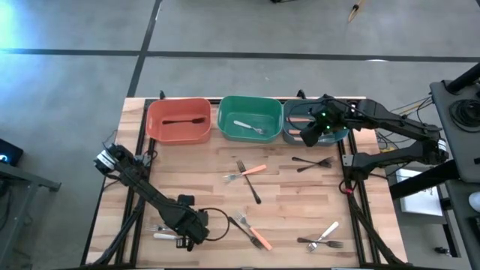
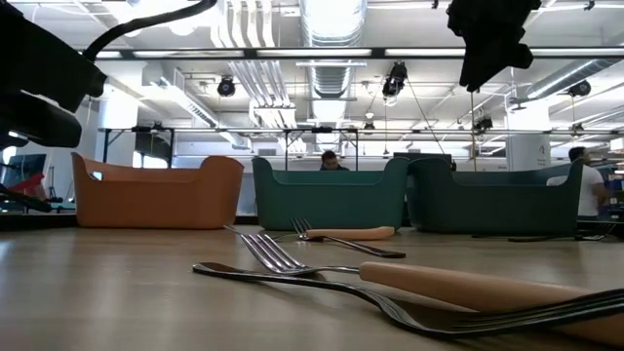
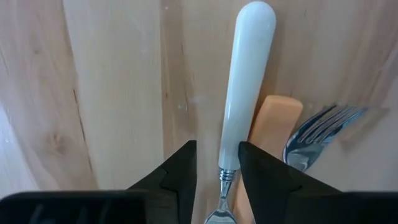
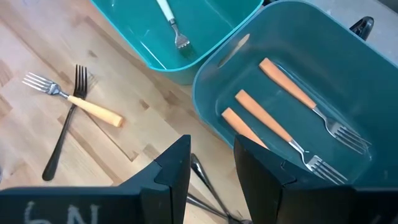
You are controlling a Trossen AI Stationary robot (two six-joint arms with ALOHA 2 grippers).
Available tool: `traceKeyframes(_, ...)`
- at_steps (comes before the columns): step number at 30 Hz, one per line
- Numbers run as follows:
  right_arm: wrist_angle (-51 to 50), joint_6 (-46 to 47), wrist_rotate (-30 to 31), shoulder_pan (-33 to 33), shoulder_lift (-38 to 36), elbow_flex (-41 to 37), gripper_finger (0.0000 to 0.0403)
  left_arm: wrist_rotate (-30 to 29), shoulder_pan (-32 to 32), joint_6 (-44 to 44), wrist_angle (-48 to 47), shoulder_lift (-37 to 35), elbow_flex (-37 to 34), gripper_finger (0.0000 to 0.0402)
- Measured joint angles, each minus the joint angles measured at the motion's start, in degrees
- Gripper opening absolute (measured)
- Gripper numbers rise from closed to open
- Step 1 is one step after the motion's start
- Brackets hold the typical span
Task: Sort silverware by color (type)
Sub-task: Put the white fork into the green bin
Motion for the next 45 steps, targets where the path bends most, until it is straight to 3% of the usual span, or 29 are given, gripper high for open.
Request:
traceKeyframes(22,0.0,0.1,-0.1,0.0,0.0,0.0,0.0114,-0.9,0.0,1.3,6.9,-0.3,1.7,0.0104)
traceKeyframes(39,0.0,0.0,-0.1,0.0,0.1,0.0,0.0114,-1.3,0.1,2.6,9.8,4.9,1.8,0.0104)
traceKeyframes(45,0.0,0.0,-0.1,0.0,0.1,0.0,0.0114,-1.1,0.3,2.3,9.5,4.8,1.7,0.006)
